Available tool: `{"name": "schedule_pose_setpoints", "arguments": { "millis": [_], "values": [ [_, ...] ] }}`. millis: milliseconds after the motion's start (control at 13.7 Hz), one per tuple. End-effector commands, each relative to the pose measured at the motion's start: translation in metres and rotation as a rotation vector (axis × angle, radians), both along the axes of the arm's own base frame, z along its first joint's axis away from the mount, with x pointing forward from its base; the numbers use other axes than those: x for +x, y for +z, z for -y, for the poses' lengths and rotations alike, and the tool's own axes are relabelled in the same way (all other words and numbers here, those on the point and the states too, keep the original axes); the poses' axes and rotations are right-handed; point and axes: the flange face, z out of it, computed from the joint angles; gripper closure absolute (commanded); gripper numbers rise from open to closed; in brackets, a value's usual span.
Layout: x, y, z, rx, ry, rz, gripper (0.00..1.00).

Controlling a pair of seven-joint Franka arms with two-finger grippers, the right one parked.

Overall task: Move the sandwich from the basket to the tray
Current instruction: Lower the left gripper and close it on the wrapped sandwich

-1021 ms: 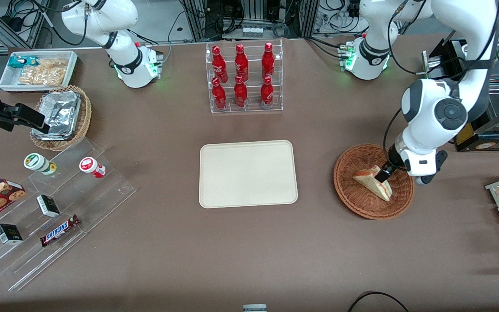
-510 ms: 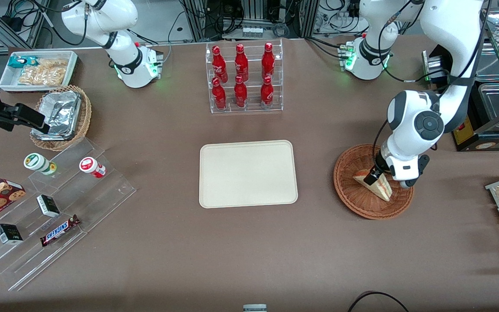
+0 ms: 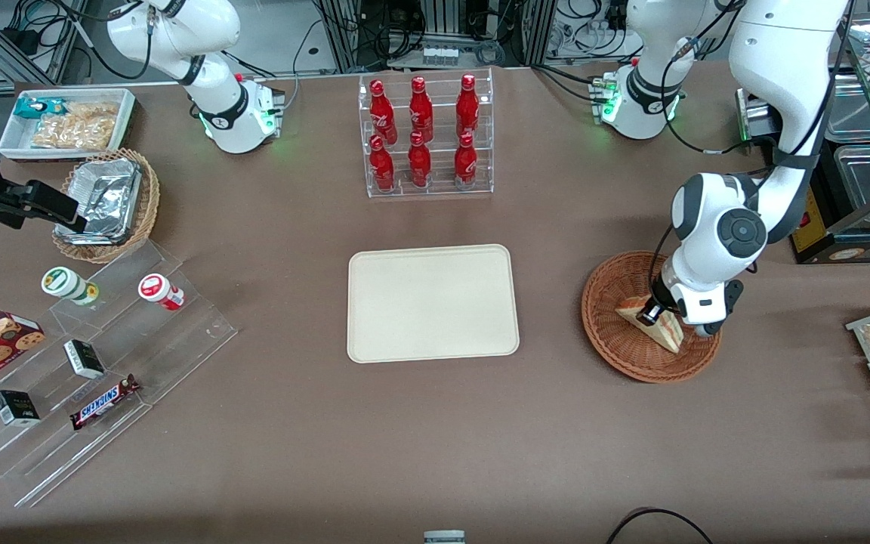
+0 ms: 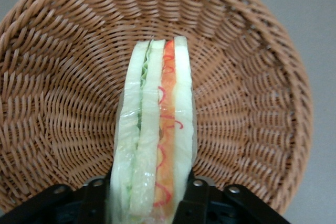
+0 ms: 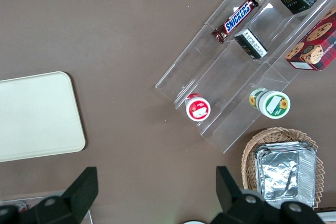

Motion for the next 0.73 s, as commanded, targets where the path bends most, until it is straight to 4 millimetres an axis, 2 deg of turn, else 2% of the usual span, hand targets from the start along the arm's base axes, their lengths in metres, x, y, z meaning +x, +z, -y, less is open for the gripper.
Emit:
{"name": "schedule_pose_setpoints", "arguments": {
  "millis": [0,219,438,510,583,656],
  "values": [
    [0.001,0.049,0.004,-0.001,0.011,0.012,0.95],
    [0.007,0.123,0.025,0.024,-0.032,-0.049,0.95],
    [0.020,0.189,0.079,0.028,-0.116,-0.066,0.95],
    [0.024,0.200,0.104,0.021,-0.149,-0.061,0.95],
    [0.026,0.202,0.132,0.010,-0.185,-0.055,0.94],
    [0.025,0.194,0.158,0.010,-0.213,-0.060,0.94]
  ]
}}
